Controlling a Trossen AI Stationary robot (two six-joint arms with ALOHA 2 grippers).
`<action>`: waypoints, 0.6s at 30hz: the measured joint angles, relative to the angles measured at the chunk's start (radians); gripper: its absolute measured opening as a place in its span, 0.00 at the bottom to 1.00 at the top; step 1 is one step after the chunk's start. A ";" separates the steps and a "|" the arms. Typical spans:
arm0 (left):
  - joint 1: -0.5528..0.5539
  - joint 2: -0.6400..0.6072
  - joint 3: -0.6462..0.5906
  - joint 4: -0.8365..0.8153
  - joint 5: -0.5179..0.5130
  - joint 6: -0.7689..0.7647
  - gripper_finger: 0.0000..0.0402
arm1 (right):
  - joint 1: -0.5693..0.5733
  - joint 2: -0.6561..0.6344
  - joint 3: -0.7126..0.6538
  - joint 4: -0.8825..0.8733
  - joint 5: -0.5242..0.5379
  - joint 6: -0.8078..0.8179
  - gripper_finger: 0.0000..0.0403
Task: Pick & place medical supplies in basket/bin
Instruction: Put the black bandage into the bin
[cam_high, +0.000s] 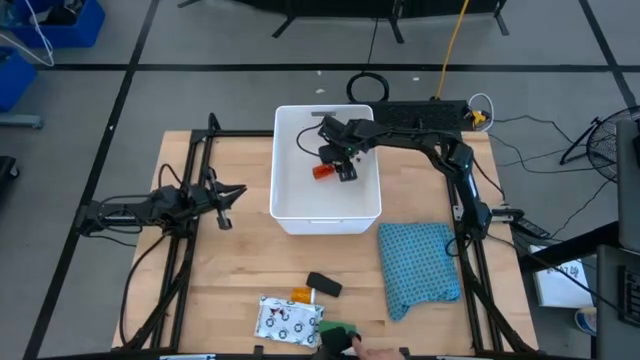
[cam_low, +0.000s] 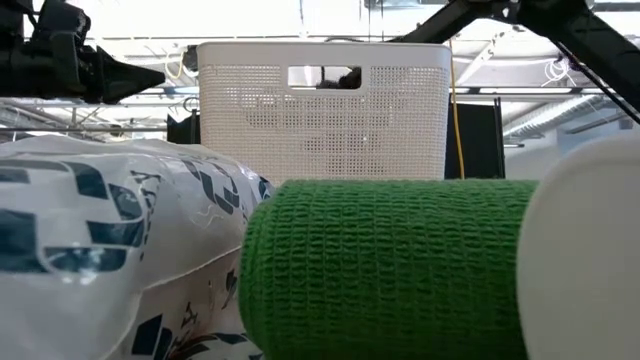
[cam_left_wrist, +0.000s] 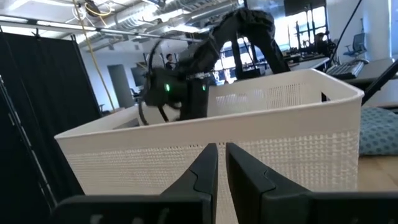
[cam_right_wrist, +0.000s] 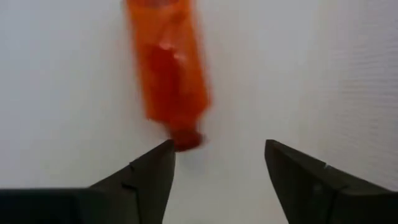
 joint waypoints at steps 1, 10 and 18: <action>0.000 0.000 0.000 -0.007 0.000 0.000 0.09 | 0.000 -0.017 0.000 0.002 0.007 0.000 0.61; 0.000 0.000 0.000 -0.016 -0.007 0.000 0.09 | 0.050 -0.302 0.000 -0.027 0.164 -0.003 0.61; 0.000 0.000 0.000 -0.015 -0.008 0.000 0.09 | 0.179 -0.687 -0.007 -0.068 -0.057 0.244 0.26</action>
